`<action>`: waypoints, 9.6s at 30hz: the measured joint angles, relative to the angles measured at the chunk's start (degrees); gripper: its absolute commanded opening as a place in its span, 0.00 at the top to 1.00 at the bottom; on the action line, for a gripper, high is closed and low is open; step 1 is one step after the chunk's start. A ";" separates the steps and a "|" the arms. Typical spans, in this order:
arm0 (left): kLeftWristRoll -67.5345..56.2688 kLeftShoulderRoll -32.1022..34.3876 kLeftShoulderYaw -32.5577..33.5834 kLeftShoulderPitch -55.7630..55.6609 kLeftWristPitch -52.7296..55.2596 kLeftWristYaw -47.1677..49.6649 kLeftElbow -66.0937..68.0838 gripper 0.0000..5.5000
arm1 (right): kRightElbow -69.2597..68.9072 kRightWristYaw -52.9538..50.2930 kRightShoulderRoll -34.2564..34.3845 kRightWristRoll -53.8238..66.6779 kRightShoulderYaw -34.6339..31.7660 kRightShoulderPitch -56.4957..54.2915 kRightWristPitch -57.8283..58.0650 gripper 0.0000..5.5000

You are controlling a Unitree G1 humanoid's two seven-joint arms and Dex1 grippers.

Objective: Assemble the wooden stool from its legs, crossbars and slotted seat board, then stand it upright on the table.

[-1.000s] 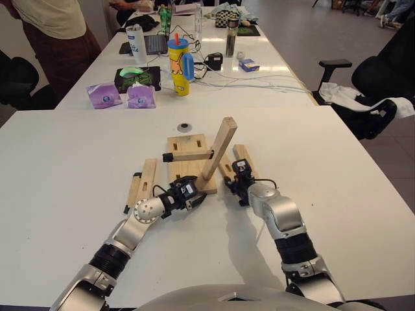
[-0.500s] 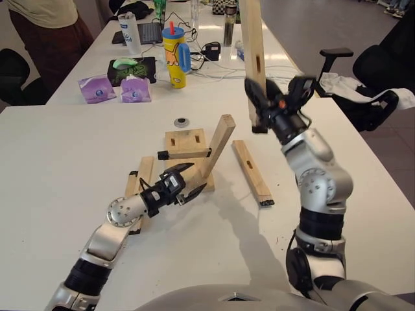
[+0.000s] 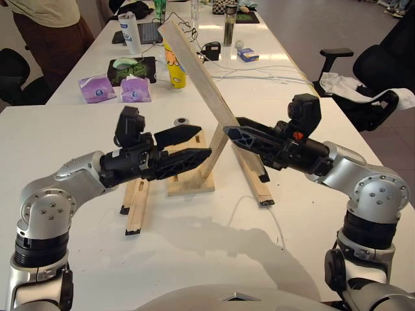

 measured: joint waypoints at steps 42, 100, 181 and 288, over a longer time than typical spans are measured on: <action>8.53 20.32 16.60 17.49 8.55 -17.55 12.74 0.63 | 4.42 3.35 -4.23 -21.35 16.19 14.19 -9.10 0.34; 56.40 12.78 -8.27 -14.72 -22.35 -46.06 37.02 0.63 | 21.91 -9.00 16.64 -64.37 35.59 9.15 -24.70 0.34; 64.25 -5.50 -15.08 -28.62 -36.46 -45.83 61.42 0.63 | 34.90 -16.93 23.34 -77.54 28.22 15.26 -57.63 0.67; 46.55 2.41 -13.80 13.07 0.16 -23.72 13.31 0.40 | 52.11 6.03 0.61 -71.91 17.00 -13.80 -57.94 0.67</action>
